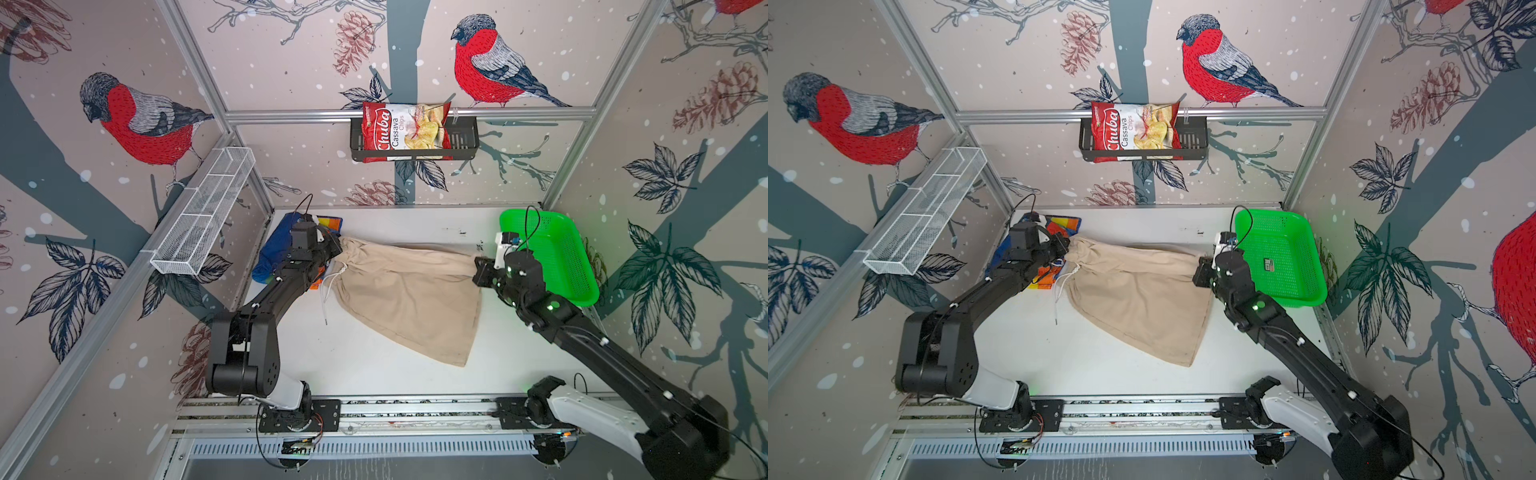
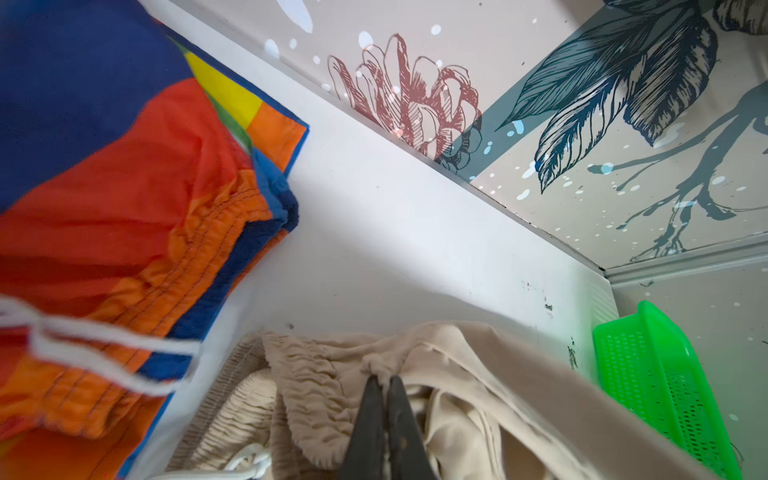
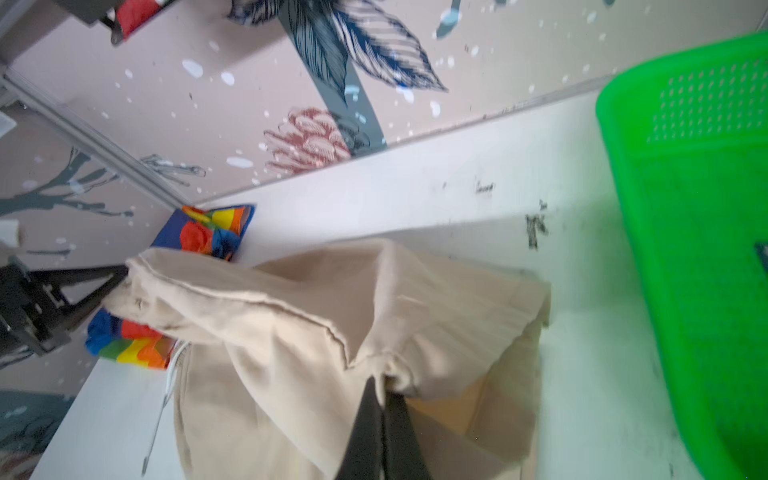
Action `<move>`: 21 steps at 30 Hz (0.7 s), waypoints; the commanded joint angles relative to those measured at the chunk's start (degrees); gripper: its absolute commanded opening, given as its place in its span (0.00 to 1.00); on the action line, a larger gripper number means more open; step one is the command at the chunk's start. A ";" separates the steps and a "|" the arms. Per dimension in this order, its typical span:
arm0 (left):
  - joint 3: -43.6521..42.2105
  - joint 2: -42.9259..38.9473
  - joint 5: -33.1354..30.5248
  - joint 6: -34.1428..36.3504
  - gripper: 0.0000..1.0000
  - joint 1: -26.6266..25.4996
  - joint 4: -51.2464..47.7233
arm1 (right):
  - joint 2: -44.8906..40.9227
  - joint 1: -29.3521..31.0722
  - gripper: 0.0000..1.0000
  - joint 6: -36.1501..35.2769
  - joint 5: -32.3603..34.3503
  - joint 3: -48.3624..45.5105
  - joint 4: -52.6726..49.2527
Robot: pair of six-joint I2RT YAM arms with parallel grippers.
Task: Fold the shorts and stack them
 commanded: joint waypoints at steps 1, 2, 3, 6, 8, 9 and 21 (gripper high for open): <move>-2.64 -3.24 -6.60 -0.75 0.00 0.39 -2.84 | -6.19 4.57 0.00 9.56 5.03 -5.29 -6.48; -3.66 -4.09 -7.55 -0.58 0.00 0.58 -3.74 | -8.09 6.45 0.00 11.36 5.32 -6.98 -7.99; -4.47 -4.70 -8.61 -0.52 0.00 0.68 -4.47 | -9.50 8.10 0.00 13.09 5.66 -8.21 -9.31; -7.44 -5.91 -11.63 -0.62 0.00 0.85 -5.00 | -13.96 14.85 0.00 17.85 6.84 -12.38 -12.57; -9.21 -6.20 -12.06 -0.61 0.00 1.00 -4.02 | -16.07 19.44 0.00 20.01 6.71 -15.16 -14.07; -9.92 -6.22 -12.30 -0.68 0.00 1.19 -3.45 | -16.41 21.22 0.00 21.04 6.81 -16.30 -15.08; -14.57 -7.84 -5.17 -5.22 0.00 8.43 0.65 | -15.75 32.48 0.00 28.58 8.72 -16.69 -27.21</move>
